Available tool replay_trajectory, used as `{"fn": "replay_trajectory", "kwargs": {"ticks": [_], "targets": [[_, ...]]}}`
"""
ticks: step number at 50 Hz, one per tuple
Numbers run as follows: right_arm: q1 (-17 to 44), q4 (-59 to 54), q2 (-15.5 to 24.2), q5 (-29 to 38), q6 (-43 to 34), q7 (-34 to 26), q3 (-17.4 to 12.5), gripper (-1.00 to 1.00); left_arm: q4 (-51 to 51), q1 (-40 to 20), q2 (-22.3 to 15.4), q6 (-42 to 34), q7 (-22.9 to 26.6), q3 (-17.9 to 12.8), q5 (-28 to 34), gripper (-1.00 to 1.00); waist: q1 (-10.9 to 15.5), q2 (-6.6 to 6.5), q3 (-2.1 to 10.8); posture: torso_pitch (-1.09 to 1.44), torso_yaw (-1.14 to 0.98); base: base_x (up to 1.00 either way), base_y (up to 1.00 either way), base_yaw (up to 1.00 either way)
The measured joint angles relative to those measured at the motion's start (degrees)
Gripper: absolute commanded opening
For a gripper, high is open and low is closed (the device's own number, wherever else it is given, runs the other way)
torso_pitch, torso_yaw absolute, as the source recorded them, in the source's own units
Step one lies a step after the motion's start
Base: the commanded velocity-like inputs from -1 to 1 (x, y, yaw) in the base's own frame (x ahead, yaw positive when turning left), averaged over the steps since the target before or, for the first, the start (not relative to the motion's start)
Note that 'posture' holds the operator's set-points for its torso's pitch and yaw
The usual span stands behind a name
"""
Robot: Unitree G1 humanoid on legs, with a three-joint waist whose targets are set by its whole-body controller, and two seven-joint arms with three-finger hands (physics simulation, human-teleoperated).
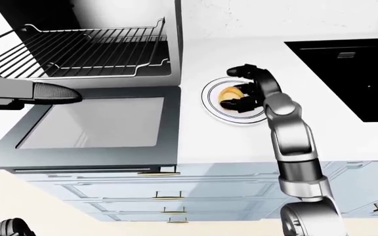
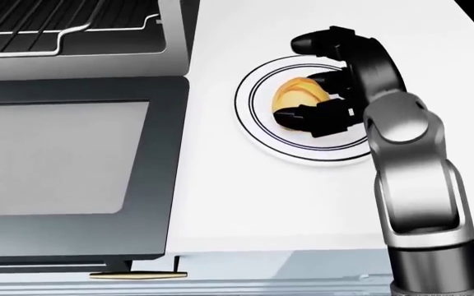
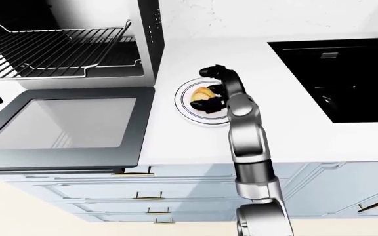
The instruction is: Place the bread on the top rack of the toaster oven.
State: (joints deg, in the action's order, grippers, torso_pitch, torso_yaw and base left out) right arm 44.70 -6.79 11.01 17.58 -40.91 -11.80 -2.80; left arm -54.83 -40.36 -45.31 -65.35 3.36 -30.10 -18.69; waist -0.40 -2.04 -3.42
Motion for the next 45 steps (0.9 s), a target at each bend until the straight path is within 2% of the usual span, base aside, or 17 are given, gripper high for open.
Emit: {"fn": "replay_trajectory", "kwargs": {"ticks": [9,21,36,45], "targets": [[0.62,0.06,-0.09,2.36,-0.22,-1.96,0.4,0.18,0.86,-0.55,-0.98,0.42,-1.72,0.88,-1.74,1.0,-0.06,-0.12,0.0,0.0,0.0,0.0,0.0,0.0],[1.26,-0.85,-0.51,4.51,1.33,-2.89,0.22,-0.1,0.54,0.49,-2.05,0.64,-3.0,-0.58,-3.97,1.0,-0.17,-0.38,-0.05,0.0,0.0,0.0,0.0,0.0],[2.26,-0.42,-0.39,3.7,1.55,-1.93,-0.22,-0.4,0.47,2.01,-3.15,1.33,-4.78,-1.9,-6.71,1.0,-0.24,-0.65,-0.31,0.0,0.0,0.0,0.0,0.0],[4.17,0.71,0.12,4.18,0.99,-2.24,-0.03,-0.69,0.75,2.62,-3.83,1.88,-6.07,-1.92,-8.19,1.0,-0.29,-0.71,-0.31,0.0,0.0,0.0,0.0,0.0]]}}
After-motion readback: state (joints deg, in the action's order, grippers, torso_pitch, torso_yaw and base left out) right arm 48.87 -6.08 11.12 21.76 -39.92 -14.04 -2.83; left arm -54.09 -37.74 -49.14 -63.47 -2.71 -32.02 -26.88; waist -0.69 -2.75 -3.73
